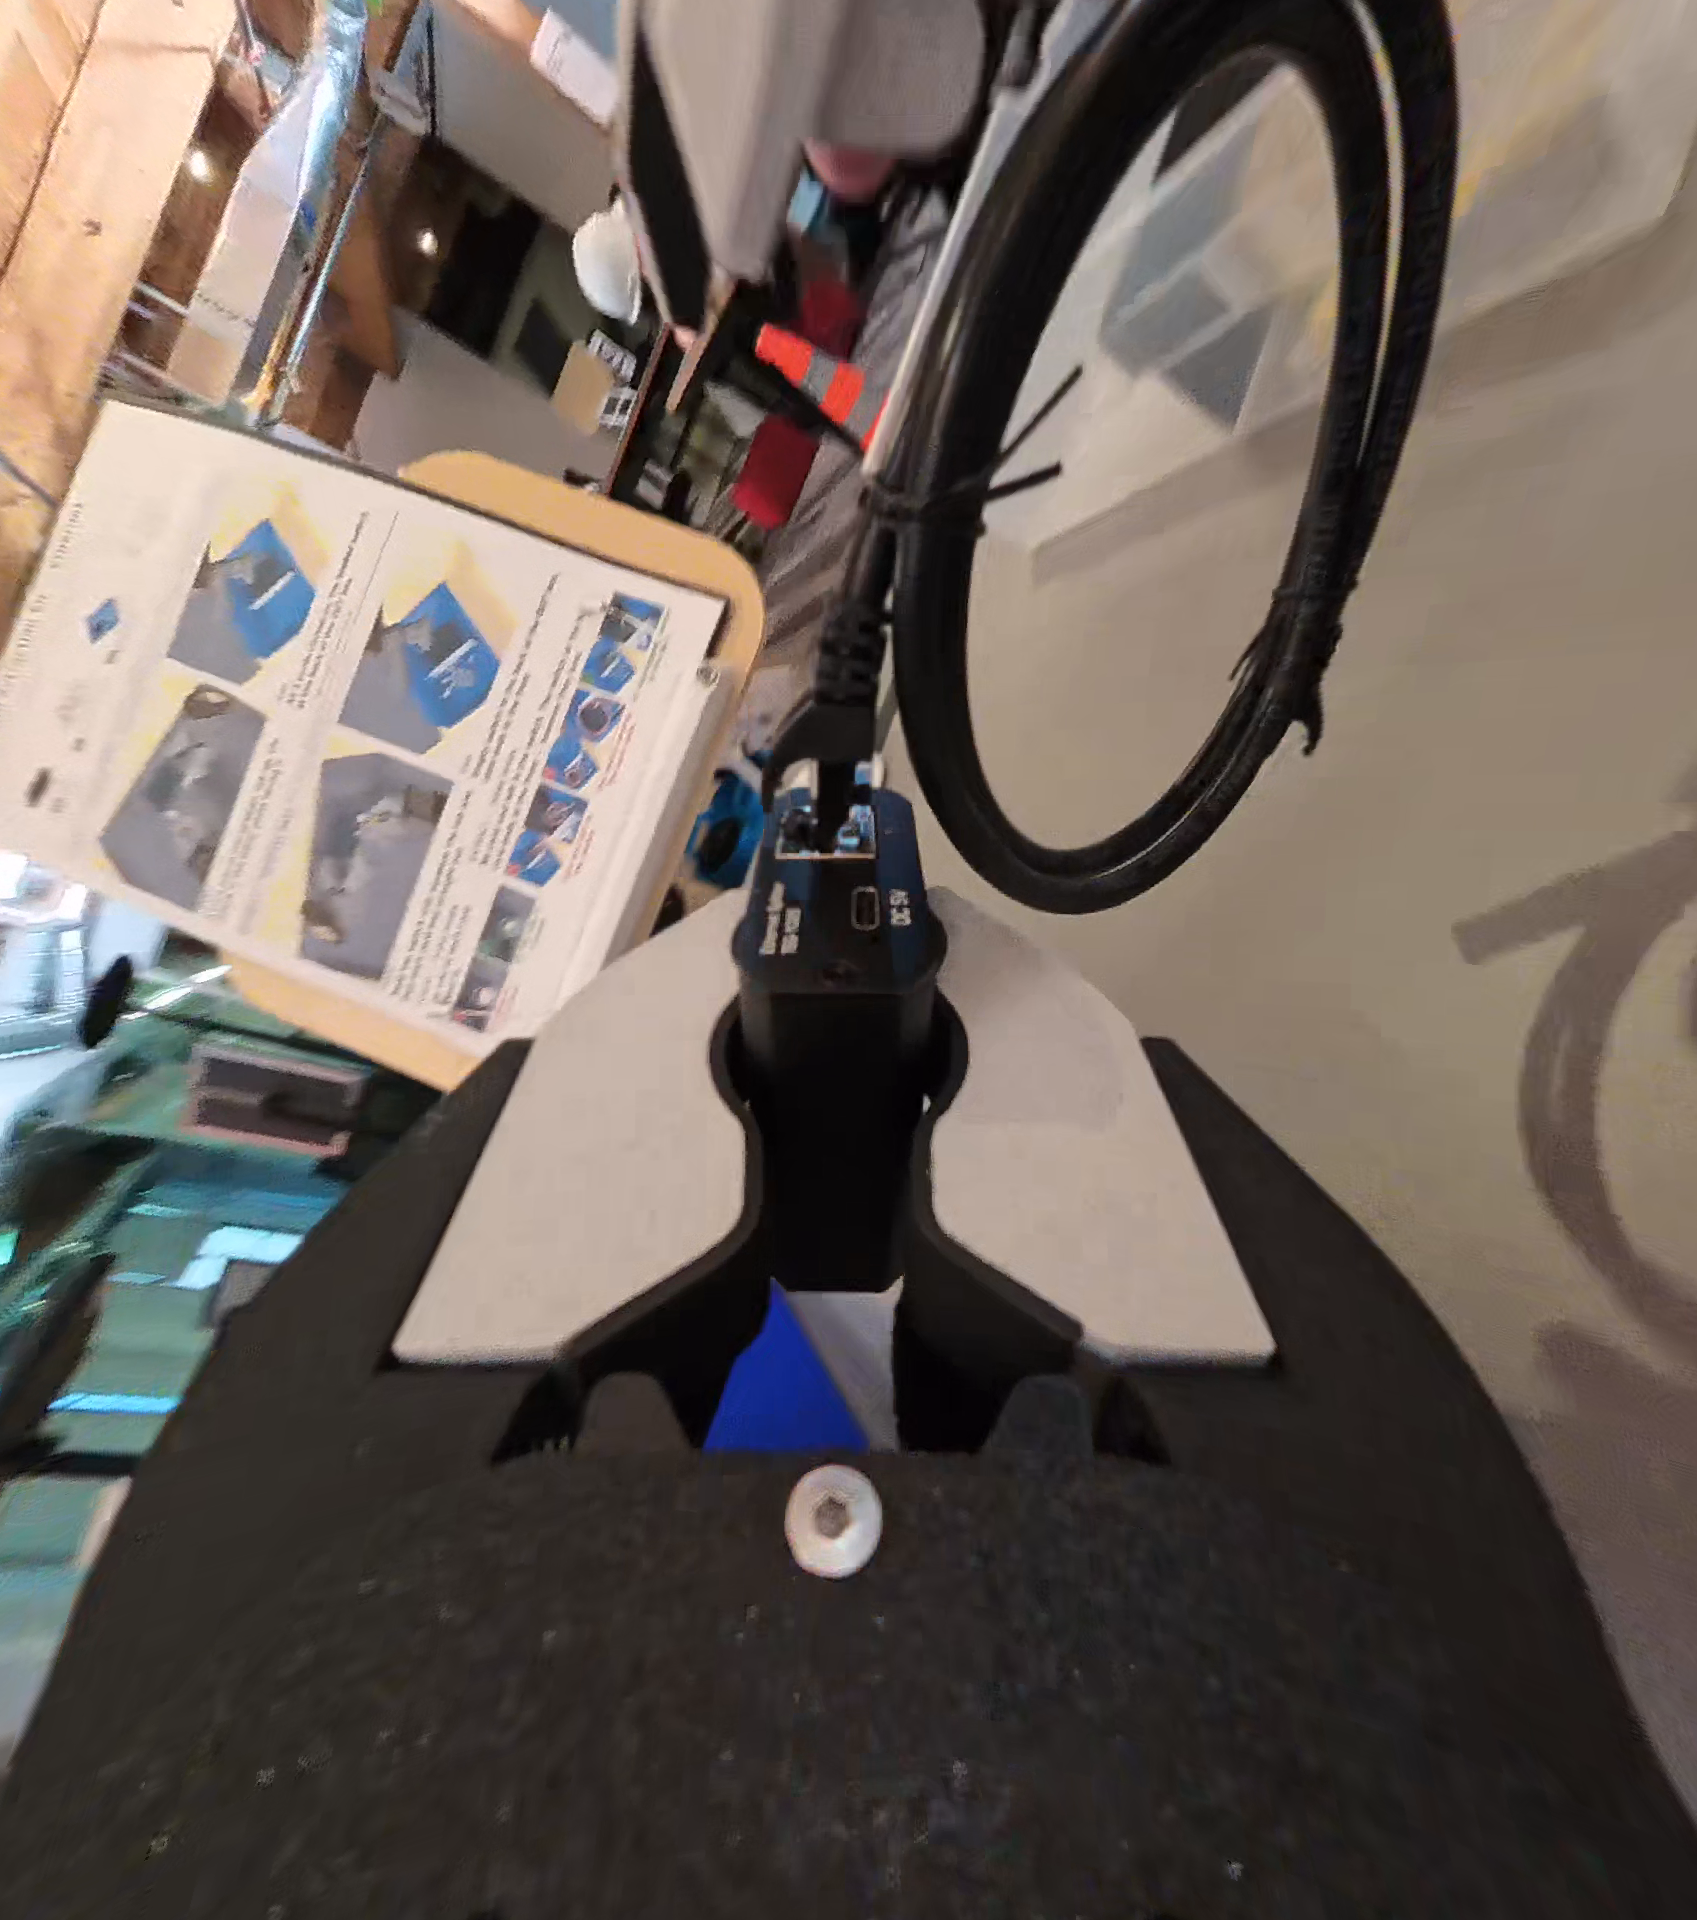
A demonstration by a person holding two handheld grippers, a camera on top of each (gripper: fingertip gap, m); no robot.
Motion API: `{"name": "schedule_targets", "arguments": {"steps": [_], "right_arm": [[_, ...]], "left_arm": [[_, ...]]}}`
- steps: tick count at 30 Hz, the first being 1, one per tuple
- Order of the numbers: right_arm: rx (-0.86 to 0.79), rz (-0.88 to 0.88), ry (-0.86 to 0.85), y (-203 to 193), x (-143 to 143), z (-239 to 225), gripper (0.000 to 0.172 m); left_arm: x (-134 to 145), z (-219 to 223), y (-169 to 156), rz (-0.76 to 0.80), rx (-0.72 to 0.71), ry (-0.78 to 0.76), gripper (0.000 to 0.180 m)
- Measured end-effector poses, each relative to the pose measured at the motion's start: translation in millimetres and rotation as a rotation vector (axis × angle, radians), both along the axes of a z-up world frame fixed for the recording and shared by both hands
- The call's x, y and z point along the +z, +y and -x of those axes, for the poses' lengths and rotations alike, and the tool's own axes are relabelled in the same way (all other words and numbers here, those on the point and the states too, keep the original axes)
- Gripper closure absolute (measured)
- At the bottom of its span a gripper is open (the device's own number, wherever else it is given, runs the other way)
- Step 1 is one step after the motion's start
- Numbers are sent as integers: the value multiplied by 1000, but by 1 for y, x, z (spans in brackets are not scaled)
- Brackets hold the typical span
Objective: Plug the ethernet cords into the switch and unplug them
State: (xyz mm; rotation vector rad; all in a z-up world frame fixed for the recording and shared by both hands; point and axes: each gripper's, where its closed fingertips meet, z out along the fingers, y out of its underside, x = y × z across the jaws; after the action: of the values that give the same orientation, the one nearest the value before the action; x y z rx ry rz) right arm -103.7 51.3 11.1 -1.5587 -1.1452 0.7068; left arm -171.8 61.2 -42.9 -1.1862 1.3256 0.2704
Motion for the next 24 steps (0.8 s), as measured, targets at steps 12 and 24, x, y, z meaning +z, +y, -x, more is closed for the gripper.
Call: {"name": "schedule_targets", "arguments": {"steps": [12,24], "right_arm": [[-146,127,-135,-8,-61,54,148],[-154,182,-202,-7,-76,52,160]], "left_arm": [[-24,12,22,-153,192,203,155],[-33,7,25,-144,232,253,155]]}}
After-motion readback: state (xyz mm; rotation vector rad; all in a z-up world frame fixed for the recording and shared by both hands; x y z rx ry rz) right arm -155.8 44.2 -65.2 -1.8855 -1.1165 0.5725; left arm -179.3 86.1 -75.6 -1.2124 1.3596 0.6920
